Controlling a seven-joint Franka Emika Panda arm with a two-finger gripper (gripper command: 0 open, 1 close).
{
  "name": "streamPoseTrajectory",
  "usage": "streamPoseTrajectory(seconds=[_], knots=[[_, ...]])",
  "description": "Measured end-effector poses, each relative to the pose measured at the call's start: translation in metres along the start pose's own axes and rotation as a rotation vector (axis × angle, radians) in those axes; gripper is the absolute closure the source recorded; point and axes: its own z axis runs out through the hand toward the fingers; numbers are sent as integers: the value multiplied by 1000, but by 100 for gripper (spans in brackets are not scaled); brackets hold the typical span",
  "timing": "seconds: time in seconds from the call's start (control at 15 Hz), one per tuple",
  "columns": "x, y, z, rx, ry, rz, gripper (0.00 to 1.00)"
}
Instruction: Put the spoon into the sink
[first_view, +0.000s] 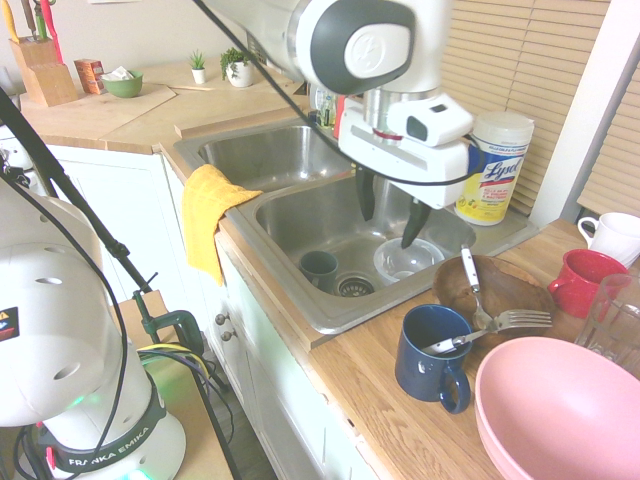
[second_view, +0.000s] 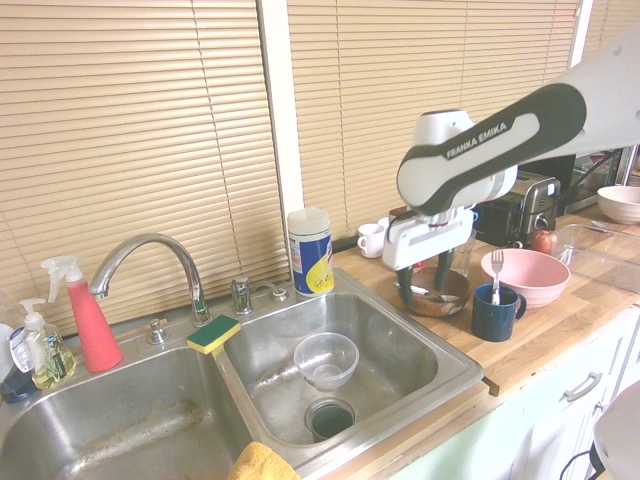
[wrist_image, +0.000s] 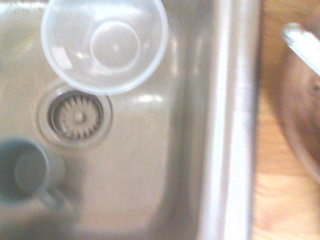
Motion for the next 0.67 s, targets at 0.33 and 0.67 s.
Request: streamPoseTrajectory(seconds=[0.33,0.67], knots=[[42,17,1,-100,-4,-207,0],[95,8,17,-113,35,-343,0]])
